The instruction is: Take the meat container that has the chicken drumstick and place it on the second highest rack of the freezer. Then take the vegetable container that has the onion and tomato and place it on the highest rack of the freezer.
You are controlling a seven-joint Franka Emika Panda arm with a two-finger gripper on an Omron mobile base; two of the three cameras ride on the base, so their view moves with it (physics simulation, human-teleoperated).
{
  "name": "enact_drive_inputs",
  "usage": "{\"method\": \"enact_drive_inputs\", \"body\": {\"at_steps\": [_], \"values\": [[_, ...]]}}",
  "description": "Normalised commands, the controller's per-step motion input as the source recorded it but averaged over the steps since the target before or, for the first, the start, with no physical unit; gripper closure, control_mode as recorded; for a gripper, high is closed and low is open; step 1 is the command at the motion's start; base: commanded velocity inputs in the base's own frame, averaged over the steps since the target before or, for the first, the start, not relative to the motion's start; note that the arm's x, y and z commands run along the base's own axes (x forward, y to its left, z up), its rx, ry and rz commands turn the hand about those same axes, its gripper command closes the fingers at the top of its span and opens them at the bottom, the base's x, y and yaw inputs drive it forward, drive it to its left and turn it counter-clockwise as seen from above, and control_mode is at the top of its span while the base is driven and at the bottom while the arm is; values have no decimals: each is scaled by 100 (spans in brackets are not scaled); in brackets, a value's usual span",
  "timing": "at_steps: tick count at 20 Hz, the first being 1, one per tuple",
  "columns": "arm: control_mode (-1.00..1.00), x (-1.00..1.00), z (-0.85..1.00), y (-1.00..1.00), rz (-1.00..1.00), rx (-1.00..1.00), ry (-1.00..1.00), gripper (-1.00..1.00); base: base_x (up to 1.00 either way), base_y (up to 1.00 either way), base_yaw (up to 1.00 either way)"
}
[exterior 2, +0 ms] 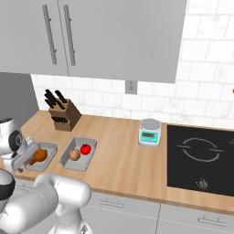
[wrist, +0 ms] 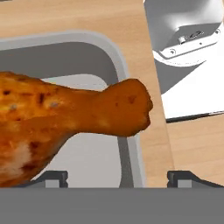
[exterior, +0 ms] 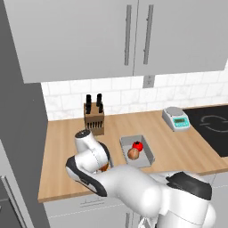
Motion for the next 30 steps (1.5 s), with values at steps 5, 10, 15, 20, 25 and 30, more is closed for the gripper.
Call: {"method": "enact_drive_inputs", "body": {"at_steps": [5,10,15,20,25,30], "values": [[-100,3,-32,9,-3,0,0,-100,0,0,0],[-100,0,-31,9,-3,0,0,-100,0,0,0],[-100,-15,-33,-5,0,2,0,-100,0,0,0],[-100,-46,-35,-17,0,4,0,-100,0,0,0],[-100,-37,-38,-13,0,5,0,-100,0,0,0],[-100,4,-43,-2,0,6,6,100,0,0,0]]}}
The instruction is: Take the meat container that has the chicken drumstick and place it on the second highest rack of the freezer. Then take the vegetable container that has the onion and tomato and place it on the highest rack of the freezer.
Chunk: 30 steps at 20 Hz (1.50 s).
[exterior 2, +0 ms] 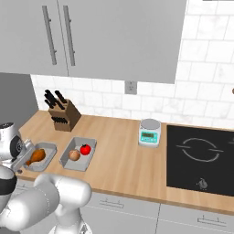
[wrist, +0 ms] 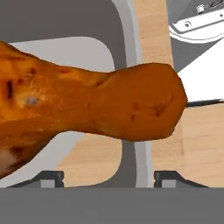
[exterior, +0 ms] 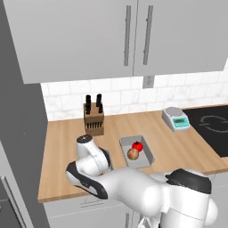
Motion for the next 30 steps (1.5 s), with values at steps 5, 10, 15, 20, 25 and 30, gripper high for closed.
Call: {"method": "enact_drive_inputs", "body": {"at_steps": [5,10,15,20,25,30], "values": [[-100,3,-47,0,0,6,8,100,0,0,0],[-100,-32,-35,4,0,1,2,100,0,0,0],[-100,-22,-15,2,0,1,0,100,0,0,0],[-100,-4,15,0,2,0,0,100,0,0,0],[-100,-25,40,6,9,0,0,100,0,0,0],[-100,-33,47,1,13,0,-8,100,0,0,0]]}}
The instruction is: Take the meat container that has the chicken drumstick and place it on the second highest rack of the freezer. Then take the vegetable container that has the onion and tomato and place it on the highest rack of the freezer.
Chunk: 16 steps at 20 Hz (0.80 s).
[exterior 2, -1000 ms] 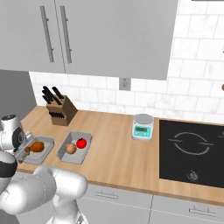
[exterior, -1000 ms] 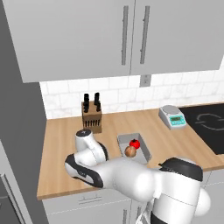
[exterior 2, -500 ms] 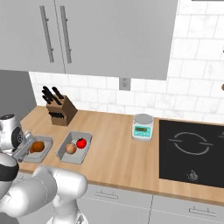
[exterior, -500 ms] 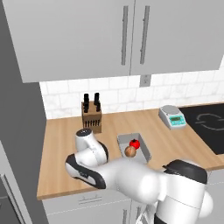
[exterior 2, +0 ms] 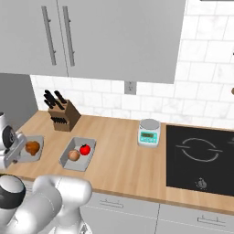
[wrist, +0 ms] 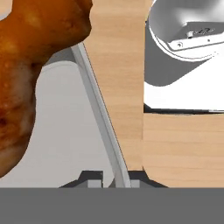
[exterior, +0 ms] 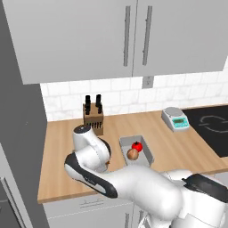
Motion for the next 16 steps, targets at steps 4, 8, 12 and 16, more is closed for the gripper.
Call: {"method": "enact_drive_inputs", "body": {"at_steps": [4,8,12,16], "values": [[-100,-69,67,0,17,0,-16,100,0,0,0],[-100,-54,55,-10,12,9,-12,100,0,0,0],[-100,-8,69,-25,1,12,-2,100,0,0,0],[-100,-21,55,-56,0,11,0,100,0,0,0]]}}
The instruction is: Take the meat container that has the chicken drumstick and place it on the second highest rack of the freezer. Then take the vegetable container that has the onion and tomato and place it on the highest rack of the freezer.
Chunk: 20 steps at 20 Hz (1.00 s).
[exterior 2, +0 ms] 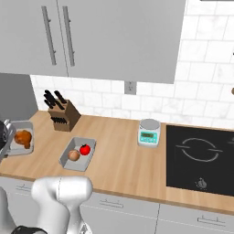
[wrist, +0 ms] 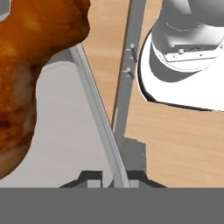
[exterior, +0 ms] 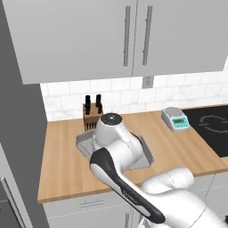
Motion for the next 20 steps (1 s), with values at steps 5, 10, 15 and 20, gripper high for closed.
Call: {"method": "enact_drive_inputs", "body": {"at_steps": [5,10,15,20], "values": [[-100,-37,22,-77,0,0,0,100,0,0,0],[-100,-40,18,-100,4,0,0,100,0,0,0],[-100,-44,8,-100,1,0,0,100,0,0,0],[-100,-3,0,-62,0,0,1,100,0,0,0]]}}
